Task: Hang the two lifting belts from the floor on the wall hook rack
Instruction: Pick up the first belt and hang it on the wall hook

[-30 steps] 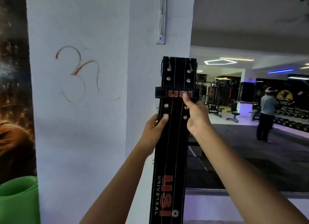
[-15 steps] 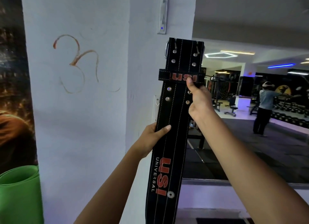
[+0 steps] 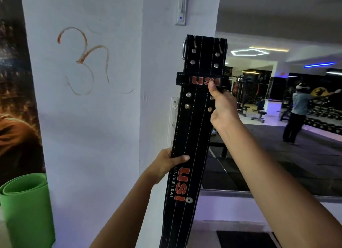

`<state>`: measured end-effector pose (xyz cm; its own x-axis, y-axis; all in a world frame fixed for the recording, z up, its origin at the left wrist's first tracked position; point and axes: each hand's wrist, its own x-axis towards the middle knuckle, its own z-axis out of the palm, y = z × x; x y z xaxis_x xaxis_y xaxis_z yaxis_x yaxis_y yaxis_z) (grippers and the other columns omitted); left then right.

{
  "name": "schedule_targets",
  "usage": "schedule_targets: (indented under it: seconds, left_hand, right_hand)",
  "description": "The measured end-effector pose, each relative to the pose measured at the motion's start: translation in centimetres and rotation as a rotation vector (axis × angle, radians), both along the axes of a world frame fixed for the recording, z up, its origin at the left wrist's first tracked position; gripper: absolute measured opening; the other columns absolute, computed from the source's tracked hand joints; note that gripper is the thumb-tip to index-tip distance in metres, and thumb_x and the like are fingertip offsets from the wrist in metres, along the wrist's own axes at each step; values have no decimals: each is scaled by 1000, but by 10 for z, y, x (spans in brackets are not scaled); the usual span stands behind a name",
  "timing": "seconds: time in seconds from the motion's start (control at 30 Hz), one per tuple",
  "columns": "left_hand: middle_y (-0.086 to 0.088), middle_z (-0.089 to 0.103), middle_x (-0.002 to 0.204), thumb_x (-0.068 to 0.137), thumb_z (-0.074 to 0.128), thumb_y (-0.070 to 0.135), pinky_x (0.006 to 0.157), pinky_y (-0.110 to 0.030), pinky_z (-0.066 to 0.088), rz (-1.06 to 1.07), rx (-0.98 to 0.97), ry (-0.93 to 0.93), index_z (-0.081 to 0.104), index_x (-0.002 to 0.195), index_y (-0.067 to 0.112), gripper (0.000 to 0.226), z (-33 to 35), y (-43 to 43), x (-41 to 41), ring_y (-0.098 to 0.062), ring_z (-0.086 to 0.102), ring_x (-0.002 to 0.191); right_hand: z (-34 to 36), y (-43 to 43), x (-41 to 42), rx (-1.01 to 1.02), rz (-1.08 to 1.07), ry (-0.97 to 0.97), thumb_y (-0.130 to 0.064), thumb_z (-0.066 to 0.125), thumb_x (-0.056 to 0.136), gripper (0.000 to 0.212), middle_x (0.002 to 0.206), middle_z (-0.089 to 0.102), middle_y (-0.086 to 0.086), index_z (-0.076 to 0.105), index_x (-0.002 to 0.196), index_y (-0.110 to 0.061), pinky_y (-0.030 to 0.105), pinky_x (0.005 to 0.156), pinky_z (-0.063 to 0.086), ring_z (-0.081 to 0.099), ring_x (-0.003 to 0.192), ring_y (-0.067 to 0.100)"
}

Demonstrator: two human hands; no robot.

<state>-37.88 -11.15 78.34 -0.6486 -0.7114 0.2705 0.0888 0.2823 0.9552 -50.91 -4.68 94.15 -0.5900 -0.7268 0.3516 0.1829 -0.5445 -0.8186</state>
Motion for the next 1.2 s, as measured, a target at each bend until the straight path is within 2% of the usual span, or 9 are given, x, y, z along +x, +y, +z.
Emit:
schedule_targets:
  seconds: [0.23,0.33,0.4,0.53,0.7,0.83,0.97,1.1,1.2]
  left_hand:
    - [-2,72,103,83,66,12,78,-20,55,20,-7,-157,63,100,21,19,-47,1,2,-12,70,92]
    - [-2,68,117,81,67,29,89,-30,54,-2,-35,38,56,120,23,41,5,1,-5,-18,67,106]
    - [-6,63,128,82,63,45,96,-37,52,22,-34,168,47,133,19,60,53,1,-15,-20,64,113]
    - [-2,69,113,92,48,45,85,-32,56,64,-134,293,56,121,19,40,136,14,-30,-19,67,104]
    - [0,70,99,92,51,38,81,-30,57,85,-150,370,61,106,17,27,155,14,-37,-17,70,94]
    - [-1,70,100,92,51,38,89,-38,55,94,-179,395,60,106,18,26,172,16,-36,-21,68,98]
    - [0,69,103,92,50,40,88,-40,56,87,-169,415,60,103,22,24,178,15,-35,-22,68,101]
    - [1,69,104,93,49,38,84,-35,57,69,-179,438,60,103,24,20,186,20,-34,-19,69,97]
    - [0,70,104,93,49,40,82,-37,58,69,-186,457,60,106,23,24,193,20,-28,-20,69,96]
  right_hand:
    - [-9,-2,-8,-17,2,-41,-26,67,82,30,84,57,-13,62,105,-7,42,108,33,48,87,4]
    - [-7,-1,-10,12,0,-24,-27,67,81,29,84,58,-12,65,104,-9,45,109,33,49,80,1]
    - [-5,-1,-11,9,11,-17,-26,69,79,13,87,62,-8,66,86,-16,45,108,39,57,94,9]
    - [-9,3,-8,-37,12,33,-28,73,75,11,91,71,2,66,74,-19,45,93,53,67,103,27]
    - [-23,14,-20,-24,16,261,-31,71,77,20,108,70,3,65,94,-22,44,96,51,66,104,20]
    - [-104,30,-16,256,210,372,-55,76,55,76,127,61,-3,55,121,-23,28,98,42,53,121,13]
    - [-139,42,-16,235,331,366,-32,62,75,26,100,65,-20,60,101,-33,12,87,41,58,99,-6]
    - [-114,37,-21,187,295,319,-30,54,86,18,99,61,-23,58,103,-32,18,94,34,51,96,-10]
    - [-146,47,-19,310,341,391,-48,69,59,42,96,66,-20,59,96,-31,9,87,40,57,89,-11]
